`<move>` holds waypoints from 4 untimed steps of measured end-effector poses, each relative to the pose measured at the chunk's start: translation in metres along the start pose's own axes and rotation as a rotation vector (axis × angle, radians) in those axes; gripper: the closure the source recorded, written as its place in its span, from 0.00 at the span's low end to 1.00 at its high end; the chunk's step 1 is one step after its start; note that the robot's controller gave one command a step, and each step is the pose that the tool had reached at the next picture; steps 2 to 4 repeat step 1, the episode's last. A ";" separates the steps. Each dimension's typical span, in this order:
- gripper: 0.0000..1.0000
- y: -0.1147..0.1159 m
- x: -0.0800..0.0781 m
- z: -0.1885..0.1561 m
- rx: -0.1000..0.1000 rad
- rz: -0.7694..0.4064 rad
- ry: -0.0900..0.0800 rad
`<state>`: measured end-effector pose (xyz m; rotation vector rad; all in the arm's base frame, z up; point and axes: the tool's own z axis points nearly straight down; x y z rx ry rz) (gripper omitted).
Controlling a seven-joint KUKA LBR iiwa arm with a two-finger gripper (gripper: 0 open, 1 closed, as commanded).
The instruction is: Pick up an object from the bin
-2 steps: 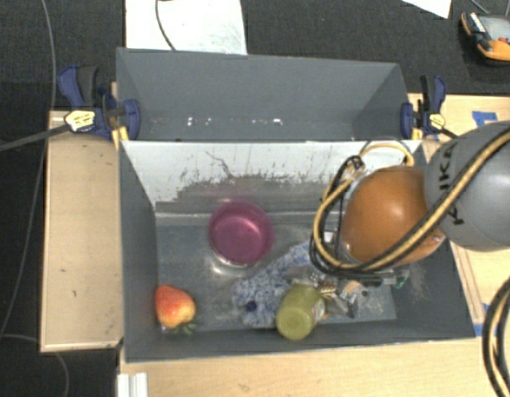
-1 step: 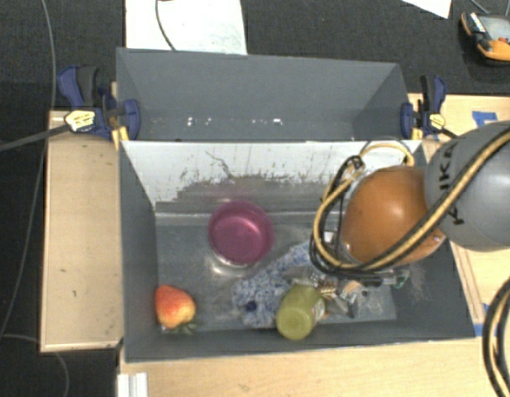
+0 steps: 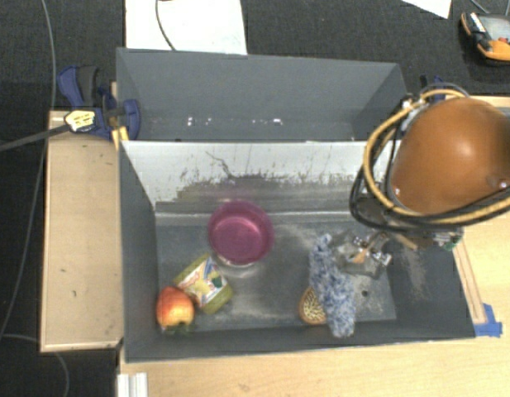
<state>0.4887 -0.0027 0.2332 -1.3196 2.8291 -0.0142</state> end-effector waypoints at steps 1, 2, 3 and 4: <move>1.00 0.000 0.000 0.000 -0.001 0.003 0.000; 1.00 0.000 0.000 0.000 -0.001 0.003 0.000; 1.00 0.000 0.000 0.000 -0.001 0.003 0.000; 1.00 0.000 0.000 0.000 -0.001 0.003 0.000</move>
Offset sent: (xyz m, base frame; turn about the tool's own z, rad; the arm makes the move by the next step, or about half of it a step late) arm 0.0230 0.0444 -0.0364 -0.2526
